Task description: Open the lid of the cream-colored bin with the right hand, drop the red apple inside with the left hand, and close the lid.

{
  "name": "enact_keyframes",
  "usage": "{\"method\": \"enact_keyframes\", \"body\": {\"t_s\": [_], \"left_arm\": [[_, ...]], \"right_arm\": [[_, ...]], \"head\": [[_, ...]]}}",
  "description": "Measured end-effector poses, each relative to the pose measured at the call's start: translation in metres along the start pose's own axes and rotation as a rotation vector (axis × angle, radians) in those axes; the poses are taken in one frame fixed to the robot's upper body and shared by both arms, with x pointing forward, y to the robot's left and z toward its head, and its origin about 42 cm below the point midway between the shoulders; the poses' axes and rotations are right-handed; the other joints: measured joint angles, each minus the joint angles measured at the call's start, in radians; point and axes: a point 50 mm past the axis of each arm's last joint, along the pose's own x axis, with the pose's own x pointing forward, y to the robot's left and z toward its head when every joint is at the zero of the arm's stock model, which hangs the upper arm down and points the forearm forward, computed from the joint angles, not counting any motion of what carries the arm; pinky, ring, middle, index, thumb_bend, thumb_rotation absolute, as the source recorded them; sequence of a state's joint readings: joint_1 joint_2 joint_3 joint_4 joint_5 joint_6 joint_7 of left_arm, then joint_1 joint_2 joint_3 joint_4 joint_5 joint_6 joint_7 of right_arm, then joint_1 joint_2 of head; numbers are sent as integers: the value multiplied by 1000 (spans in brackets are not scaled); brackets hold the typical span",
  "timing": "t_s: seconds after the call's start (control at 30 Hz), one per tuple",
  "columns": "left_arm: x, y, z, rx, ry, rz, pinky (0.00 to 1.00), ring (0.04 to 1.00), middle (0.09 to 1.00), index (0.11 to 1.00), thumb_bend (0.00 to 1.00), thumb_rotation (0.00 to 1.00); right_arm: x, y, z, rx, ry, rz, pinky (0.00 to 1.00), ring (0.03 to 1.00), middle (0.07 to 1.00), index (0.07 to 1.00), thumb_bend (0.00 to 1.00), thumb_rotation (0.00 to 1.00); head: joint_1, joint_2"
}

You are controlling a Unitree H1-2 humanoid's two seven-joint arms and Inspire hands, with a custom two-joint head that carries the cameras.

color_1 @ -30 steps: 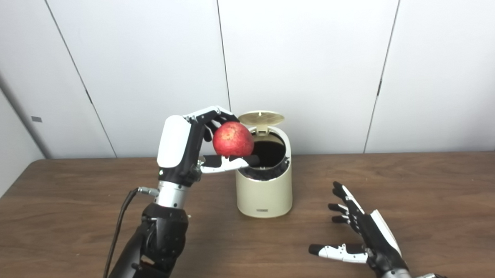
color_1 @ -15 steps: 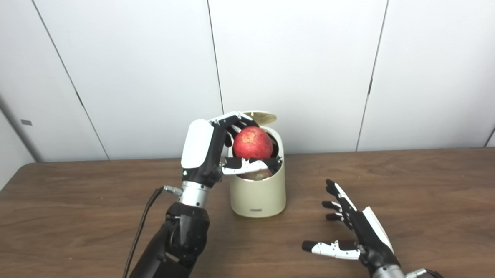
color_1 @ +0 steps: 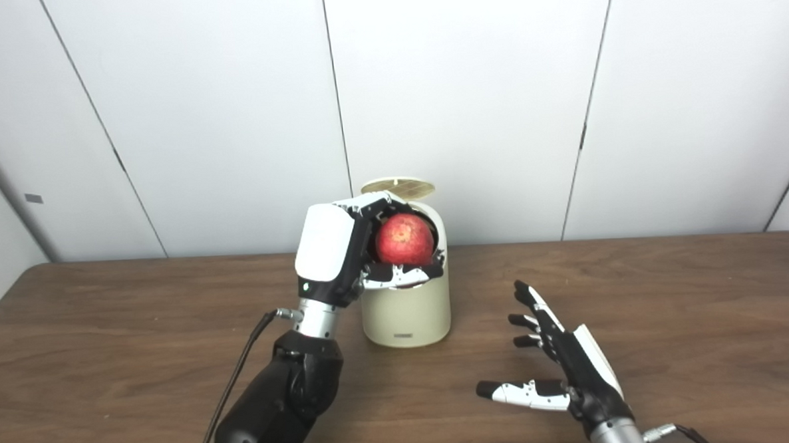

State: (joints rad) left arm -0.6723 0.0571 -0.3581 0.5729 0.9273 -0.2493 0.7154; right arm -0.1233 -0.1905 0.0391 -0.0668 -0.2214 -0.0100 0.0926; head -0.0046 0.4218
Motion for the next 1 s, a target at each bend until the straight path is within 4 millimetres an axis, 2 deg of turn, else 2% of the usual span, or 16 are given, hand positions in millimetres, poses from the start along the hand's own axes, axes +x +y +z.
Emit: {"method": "enact_keyframes", "body": {"t_s": [0.33, 0.43, 0.47, 0.5, 0.63, 0.7, 0.73, 0.8, 1.0], "left_arm": [[-1, -1, -11, 70, -37, 72, 200, 272, 402, 507, 521, 0], [-4, -2, -12, 91, -34, 84, 197, 265, 398, 505, 521, 0], [-4, -2, -13, 99, -32, 89, 200, 267, 434, 494, 524, 0], [-3, -2, -13, 108, -27, 91, 202, 275, 417, 503, 523, 0], [-2, -1, -14, 149, -13, 93, 325, 443, 480, 501, 524, 0], [-1, 0, -14, 168, -16, 92, 434, 566, 636, 499, 523, 55], [-1, 0, -14, 172, -16, 92, 482, 609, 672, 587, 693, 88], [-1, 1, -14, 180, -14, 91, 549, 671, 719, 681, 831, 125], [-2, 1, -15, 188, -22, 79, 581, 721, 767, 748, 873, 149]], "right_arm": [[-1, 0, -1, 7, 3, 0, 752, 858, 956, 956, 779, 252], [-2, 0, -1, 7, 5, 1, 754, 862, 958, 958, 773, 243], [-2, 0, -2, 7, 5, 1, 758, 865, 960, 959, 773, 244], [-2, 0, -2, 9, 5, 2, 768, 871, 963, 960, 778, 247], [-2, 0, -2, 19, 5, 2, 769, 867, 960, 959, 783, 254], [-2, 0, -2, 18, 5, 3, 767, 865, 958, 958, 783, 261], [-3, 0, -2, 17, 6, 4, 766, 865, 958, 959, 784, 265], [-3, 0, -2, 16, 7, 5, 768, 866, 960, 961, 784, 269], [-4, 1, -3, 24, 8, 10, 775, 867, 962, 961, 788, 265]], "head": [[-2, 6], [-2, 6], [-2, 6], [-2, 6], [-2, 6], [3, 11], [3, 12], [5, 12], [8, 12]]}}
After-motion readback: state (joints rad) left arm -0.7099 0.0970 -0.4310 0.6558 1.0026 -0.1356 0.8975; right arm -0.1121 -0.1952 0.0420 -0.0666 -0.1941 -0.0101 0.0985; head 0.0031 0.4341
